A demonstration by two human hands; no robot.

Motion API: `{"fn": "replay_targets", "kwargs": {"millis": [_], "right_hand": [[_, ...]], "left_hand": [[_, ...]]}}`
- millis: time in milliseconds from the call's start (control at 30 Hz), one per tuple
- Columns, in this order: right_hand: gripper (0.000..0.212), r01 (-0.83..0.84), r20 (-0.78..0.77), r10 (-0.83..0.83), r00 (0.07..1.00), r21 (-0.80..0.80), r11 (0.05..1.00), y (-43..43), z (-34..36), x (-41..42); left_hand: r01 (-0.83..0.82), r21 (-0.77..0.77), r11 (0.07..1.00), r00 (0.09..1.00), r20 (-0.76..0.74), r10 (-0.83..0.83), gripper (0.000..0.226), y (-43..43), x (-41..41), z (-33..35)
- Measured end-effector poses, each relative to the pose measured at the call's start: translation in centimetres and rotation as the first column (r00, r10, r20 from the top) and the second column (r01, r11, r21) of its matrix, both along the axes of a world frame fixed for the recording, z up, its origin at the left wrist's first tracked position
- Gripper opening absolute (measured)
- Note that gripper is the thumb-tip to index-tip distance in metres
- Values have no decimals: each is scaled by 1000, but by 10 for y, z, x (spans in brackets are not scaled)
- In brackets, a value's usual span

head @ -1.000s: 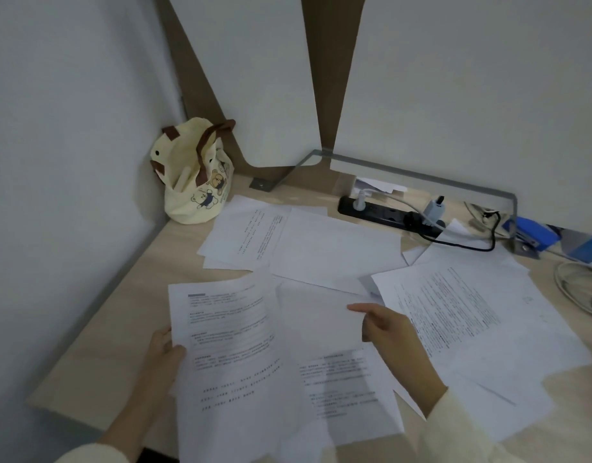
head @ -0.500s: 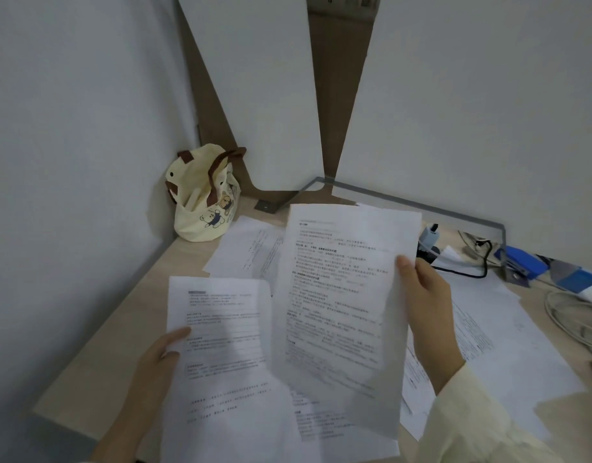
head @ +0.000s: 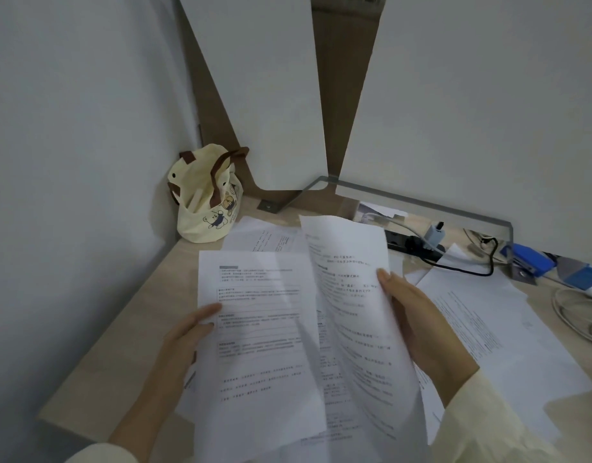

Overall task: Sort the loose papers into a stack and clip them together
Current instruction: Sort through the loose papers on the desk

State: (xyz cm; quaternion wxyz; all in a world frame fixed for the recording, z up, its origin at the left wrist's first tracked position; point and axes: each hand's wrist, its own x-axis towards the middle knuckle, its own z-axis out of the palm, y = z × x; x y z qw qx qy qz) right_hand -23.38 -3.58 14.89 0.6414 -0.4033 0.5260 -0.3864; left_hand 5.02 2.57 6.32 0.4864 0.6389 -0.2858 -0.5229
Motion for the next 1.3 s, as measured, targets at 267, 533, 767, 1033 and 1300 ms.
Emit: {"fn": "replay_targets", "kwargs": {"millis": [267, 533, 767, 1033, 1300], "right_hand": [[36, 30, 24, -34, 999, 169, 985, -6, -40, 24], [25, 0, -240, 20, 971, 83, 997, -18, -61, 39], [22, 19, -293, 15, 956, 112, 994, -26, -98, 58], [14, -299, -603, 335, 724, 163, 940, -22, -153, 90], [70, -721, -926, 334, 178, 108, 684, -16, -178, 141]], "left_hand": [[14, 93, 996, 992, -127, -2, 27, -20, -22, 0], [70, 43, 997, 992, -110, -65, 14, -20, -25, -7], [-24, 94, 995, 999, -46, 29, 34, -4, 2, -22], [-380, 169, 909, 923, 126, 362, 13, 54, 68, -44], [-497, 245, 832, 868, 160, 471, 11, 108, 98, -62]]}}
